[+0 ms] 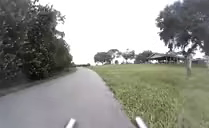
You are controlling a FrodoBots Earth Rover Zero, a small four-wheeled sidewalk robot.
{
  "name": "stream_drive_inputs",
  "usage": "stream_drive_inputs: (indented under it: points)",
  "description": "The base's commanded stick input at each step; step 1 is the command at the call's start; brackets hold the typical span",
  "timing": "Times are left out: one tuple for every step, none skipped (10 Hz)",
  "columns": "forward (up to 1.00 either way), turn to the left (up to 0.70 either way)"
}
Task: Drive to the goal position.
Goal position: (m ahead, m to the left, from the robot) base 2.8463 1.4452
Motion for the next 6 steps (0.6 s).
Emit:
stream_drive_inputs:
  points:
    - [0.70,0.00]
    - [0.70,0.00]
    - [0.70,0.00]
    - [0.70,0.00]
    - [0.70,0.00]
    - [0.70,0.00]
